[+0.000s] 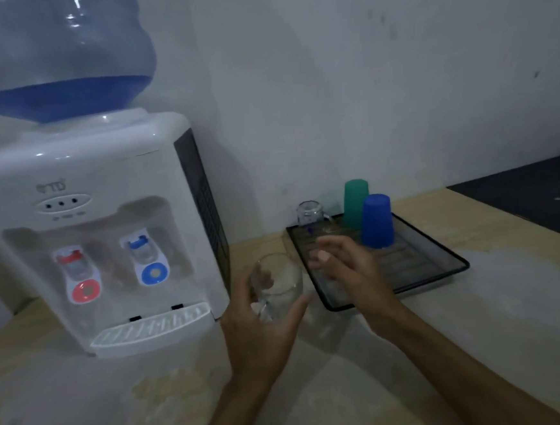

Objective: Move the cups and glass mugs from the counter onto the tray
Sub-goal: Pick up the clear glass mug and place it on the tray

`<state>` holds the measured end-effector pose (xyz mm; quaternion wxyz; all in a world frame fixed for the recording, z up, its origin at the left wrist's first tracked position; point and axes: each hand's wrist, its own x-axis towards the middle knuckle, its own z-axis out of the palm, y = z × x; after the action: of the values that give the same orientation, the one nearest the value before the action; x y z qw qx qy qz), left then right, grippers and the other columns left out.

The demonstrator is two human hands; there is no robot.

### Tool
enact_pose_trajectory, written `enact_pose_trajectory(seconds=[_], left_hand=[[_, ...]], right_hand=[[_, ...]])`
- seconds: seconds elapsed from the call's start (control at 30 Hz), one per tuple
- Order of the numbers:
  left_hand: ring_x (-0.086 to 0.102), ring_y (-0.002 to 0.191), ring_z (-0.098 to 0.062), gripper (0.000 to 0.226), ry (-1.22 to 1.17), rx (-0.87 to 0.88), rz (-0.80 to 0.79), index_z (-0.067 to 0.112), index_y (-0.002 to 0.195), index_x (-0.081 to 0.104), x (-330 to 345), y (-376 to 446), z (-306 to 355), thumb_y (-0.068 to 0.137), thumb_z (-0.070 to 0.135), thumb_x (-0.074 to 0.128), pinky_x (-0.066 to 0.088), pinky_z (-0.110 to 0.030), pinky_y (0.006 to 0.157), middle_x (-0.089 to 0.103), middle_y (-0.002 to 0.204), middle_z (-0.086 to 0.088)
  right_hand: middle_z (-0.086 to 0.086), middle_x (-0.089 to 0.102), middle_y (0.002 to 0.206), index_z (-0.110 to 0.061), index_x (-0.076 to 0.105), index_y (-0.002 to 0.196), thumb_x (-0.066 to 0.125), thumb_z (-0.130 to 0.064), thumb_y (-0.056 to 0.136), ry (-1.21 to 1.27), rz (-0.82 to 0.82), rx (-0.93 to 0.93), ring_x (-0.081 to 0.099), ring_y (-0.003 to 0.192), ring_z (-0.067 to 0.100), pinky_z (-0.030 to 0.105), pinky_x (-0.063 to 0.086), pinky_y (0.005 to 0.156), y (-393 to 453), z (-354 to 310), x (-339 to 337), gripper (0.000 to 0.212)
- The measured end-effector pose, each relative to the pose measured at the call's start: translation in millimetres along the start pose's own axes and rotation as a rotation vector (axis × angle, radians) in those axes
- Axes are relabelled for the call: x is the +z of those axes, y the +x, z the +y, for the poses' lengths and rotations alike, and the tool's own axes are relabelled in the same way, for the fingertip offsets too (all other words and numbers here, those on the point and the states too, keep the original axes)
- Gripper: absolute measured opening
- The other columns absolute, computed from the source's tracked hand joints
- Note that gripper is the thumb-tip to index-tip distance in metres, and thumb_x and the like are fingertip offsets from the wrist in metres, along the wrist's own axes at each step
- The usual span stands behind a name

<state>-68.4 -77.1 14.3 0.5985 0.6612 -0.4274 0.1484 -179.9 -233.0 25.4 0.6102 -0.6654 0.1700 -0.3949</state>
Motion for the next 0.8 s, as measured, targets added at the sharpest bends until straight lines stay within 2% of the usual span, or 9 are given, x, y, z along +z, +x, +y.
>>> enact_pose_trajectory(seconds=[0.1, 0.2, 0.23, 0.3, 0.4, 0.5, 0.53, 0.67, 0.8], left_hand=[[0.069, 0.105, -0.001, 0.079, -0.127, -0.024, 0.038, 0.035, 0.135, 0.053, 27, 21, 26, 0.069, 0.057, 0.090, 0.052, -0.009, 0.084, 0.070, 0.113, 0.014], [0.066, 0.105, 0.009, 0.076, -0.216, -0.024, 0.045, 0.030, 0.136, 0.055, 53, 38, 52, 0.072, 0.054, 0.089, 0.050, -0.004, 0.079, 0.069, 0.111, 0.026], [0.066, 0.104, 0.012, 0.073, -0.246, -0.030, 0.040, 0.030, 0.135, 0.056, 62, 42, 59, 0.073, 0.050, 0.090, 0.050, -0.002, 0.077, 0.068, 0.110, 0.029], [0.068, 0.101, 0.011, 0.069, -0.309, -0.066, 0.026, 0.034, 0.131, 0.057, 79, 45, 70, 0.074, 0.041, 0.093, 0.051, -0.003, 0.073, 0.070, 0.109, 0.025], [0.068, 0.100, 0.011, 0.064, -0.377, -0.106, 0.009, 0.045, 0.124, 0.054, 96, 46, 80, 0.074, 0.038, 0.093, 0.053, -0.005, 0.074, 0.070, 0.110, 0.028], [0.068, 0.106, 0.007, 0.065, -0.415, -0.168, -0.027, 0.044, 0.128, 0.053, 102, 47, 80, 0.073, 0.054, 0.087, 0.058, -0.013, 0.082, 0.070, 0.118, 0.017], [0.068, 0.108, 0.004, 0.067, -0.422, -0.178, -0.046, 0.045, 0.130, 0.051, 101, 49, 78, 0.073, 0.057, 0.085, 0.058, -0.017, 0.084, 0.070, 0.119, 0.015], [0.068, 0.112, 0.001, 0.073, -0.384, -0.185, -0.206, 0.036, 0.136, 0.057, 93, 68, 63, 0.072, 0.058, 0.083, 0.060, -0.031, 0.095, 0.072, 0.119, 0.017], [0.071, 0.109, -0.004, 0.063, -0.388, -0.182, -0.234, 0.023, 0.132, 0.064, 86, 73, 52, 0.077, 0.047, 0.084, 0.061, -0.035, 0.098, 0.074, 0.115, 0.010]], right_hand=[[0.007, 0.077, 0.121, -0.025, 0.073, 0.124, 0.068, -0.053, 0.092, 0.307, -0.104, 0.165, 0.074, 0.114, 0.028, 0.035, 0.061, 0.089, -5, -8, -1, 0.042], [0.013, 0.070, 0.137, -0.022, 0.069, 0.136, 0.054, -0.052, 0.102, 0.540, -0.209, 0.218, 0.068, 0.124, 0.032, 0.045, 0.054, 0.104, -3, -20, -7, 0.048], [0.011, 0.069, 0.139, -0.022, 0.067, 0.139, 0.055, -0.053, 0.101, 0.611, -0.218, 0.224, 0.068, 0.125, 0.030, 0.047, 0.050, 0.106, -2, -22, -11, 0.050], [0.009, 0.068, 0.140, -0.021, 0.068, 0.139, 0.062, -0.052, 0.098, 0.756, -0.223, 0.211, 0.066, 0.127, 0.028, 0.049, 0.047, 0.110, 0, -25, -16, 0.051], [0.016, 0.063, 0.147, -0.013, 0.064, 0.143, 0.057, -0.040, 0.106, 0.916, -0.197, 0.192, 0.058, 0.138, 0.034, 0.049, 0.046, 0.115, 3, -25, -22, 0.046], [0.021, 0.053, 0.155, -0.010, 0.056, 0.149, 0.059, -0.037, 0.106, 0.941, -0.105, 0.207, 0.048, 0.146, 0.037, 0.054, 0.037, 0.121, 7, -22, -27, 0.051], [0.021, 0.054, 0.154, -0.012, 0.057, 0.149, 0.059, -0.037, 0.106, 0.923, -0.082, 0.203, 0.049, 0.144, 0.037, 0.055, 0.035, 0.122, 8, -20, -29, 0.050], [0.017, 0.070, 0.134, -0.015, 0.069, 0.135, 0.062, -0.043, 0.103, 0.815, -0.023, 0.177, 0.070, 0.114, 0.028, 0.043, 0.056, 0.096, 12, -15, -35, 0.044], [0.024, 0.062, 0.144, -0.014, 0.067, 0.138, 0.058, -0.051, 0.103, 0.727, 0.048, 0.205, 0.059, 0.125, 0.035, 0.049, 0.047, 0.105, 13, -12, -29, 0.053]])
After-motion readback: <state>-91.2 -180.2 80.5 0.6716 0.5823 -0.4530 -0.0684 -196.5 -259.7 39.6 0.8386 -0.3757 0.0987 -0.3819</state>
